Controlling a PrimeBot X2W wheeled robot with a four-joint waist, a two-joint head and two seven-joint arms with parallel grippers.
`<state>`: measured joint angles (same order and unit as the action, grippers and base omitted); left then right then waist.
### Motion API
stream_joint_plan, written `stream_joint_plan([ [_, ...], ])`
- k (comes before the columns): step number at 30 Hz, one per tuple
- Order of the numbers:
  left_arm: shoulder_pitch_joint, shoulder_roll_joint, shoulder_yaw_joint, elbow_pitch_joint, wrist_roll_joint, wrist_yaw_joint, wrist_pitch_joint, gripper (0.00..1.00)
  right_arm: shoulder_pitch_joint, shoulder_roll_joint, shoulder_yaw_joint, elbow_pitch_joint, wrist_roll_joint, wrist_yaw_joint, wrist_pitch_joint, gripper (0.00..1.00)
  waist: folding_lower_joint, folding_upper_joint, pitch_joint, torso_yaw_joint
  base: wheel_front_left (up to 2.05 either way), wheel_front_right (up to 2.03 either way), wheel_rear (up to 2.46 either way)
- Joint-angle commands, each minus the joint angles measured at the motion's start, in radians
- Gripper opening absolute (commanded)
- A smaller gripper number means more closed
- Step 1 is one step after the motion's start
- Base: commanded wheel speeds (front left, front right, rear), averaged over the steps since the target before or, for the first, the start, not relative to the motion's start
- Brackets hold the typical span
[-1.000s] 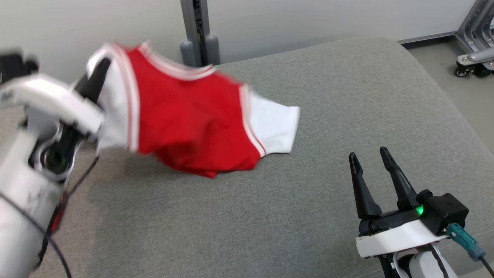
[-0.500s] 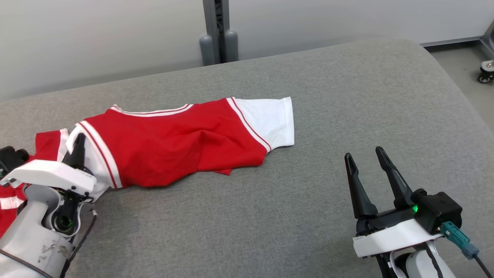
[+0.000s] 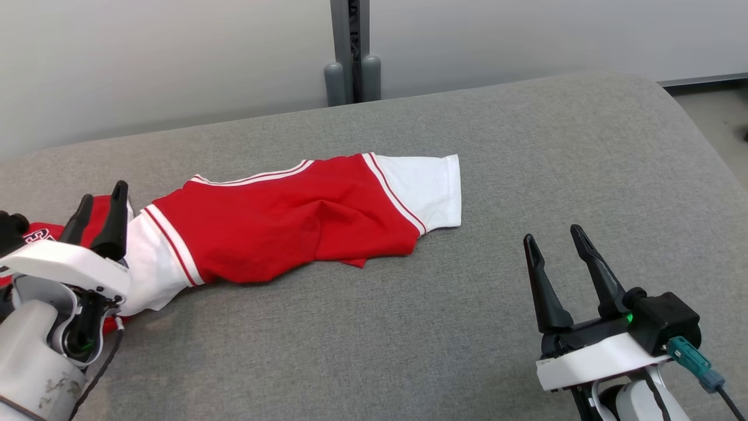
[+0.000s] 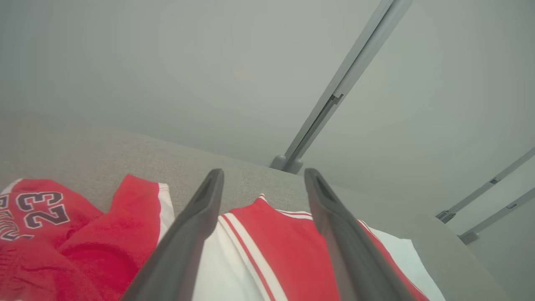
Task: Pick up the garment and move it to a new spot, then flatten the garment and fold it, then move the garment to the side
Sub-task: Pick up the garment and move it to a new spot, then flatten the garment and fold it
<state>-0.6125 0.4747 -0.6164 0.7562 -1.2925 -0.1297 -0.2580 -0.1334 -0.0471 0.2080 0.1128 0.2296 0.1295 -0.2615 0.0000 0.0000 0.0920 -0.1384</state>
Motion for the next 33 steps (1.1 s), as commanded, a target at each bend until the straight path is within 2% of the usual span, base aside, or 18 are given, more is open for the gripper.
stream_joint_plan([
  [1,0.018,0.023,0.004,-0.019,0.042,-0.002,-0.007,1.0,0.011,-0.006,-0.006,0.0,-0.007,0.002,-0.005,1.0,0.0,0.0,-0.003,0.007,0.0,0.0,0.0],
  [7,0.073,0.033,0.107,-0.116,0.193,-0.001,-0.006,1.0,0.018,-0.006,-0.028,-0.009,-0.013,0.002,-0.005,1.0,0.0,0.0,-0.006,0.029,0.0,0.0,0.0],
  [10,0.134,0.013,0.188,-0.186,0.282,0.025,-0.007,1.0,0.022,-0.007,-0.035,-0.012,-0.015,0.002,-0.005,1.0,0.0,0.0,-0.008,0.039,0.0,0.0,0.0],
  [13,0.225,-0.02,0.258,-0.262,0.37,0.057,-0.007,1.0,0.033,-0.006,-0.038,-0.013,-0.017,0.002,-0.005,1.0,0.0,0.0,-0.01,0.044,0.0,0.0,0.0],
  [14,0.287,-0.053,0.303,-0.323,0.426,0.077,-0.007,1.0,0.039,-0.006,-0.04,-0.014,-0.017,0.002,-0.005,1.0,0.0,0.0,-0.01,0.046,0.0,0.0,0.0],
  [17,0.381,-0.102,0.384,-0.423,0.522,0.112,-0.007,1.0,0.039,-0.006,-0.043,-0.017,-0.017,0.002,-0.005,1.0,0.0,0.0,-0.006,0.047,0.0,0.0,0.0],
  [20,0.471,-0.163,0.451,-0.525,0.622,0.13,-0.007,1.0,0.044,-0.007,-0.045,-0.019,-0.021,0.002,-0.005,1.0,0.0,0.0,-0.001,0.05,0.0,0.0,0.0],
  [23,0.536,-0.216,0.499,-0.589,0.706,0.128,-0.007,1.0,0.054,-0.01,-0.051,-0.018,-0.021,0.002,-0.005,1.0,0.0,0.0,-0.001,0.061,0.0,0.0,0.0],
  [27,0.577,-0.26,0.53,-0.618,0.798,0.102,-0.007,1.0,0.063,-0.015,-0.052,-0.012,-0.019,0.002,-0.005,1.0,0.0,0.0,-0.004,0.076,0.0,0.0,0.0],
  [33,0.598,-0.318,0.572,-0.615,0.862,0.061,-0.007,1.0,0.069,-0.02,-0.054,-0.011,-0.017,0.002,-0.005,1.0,0.0,0.0,-0.007,0.087,0.0,0.0,0.0],
])
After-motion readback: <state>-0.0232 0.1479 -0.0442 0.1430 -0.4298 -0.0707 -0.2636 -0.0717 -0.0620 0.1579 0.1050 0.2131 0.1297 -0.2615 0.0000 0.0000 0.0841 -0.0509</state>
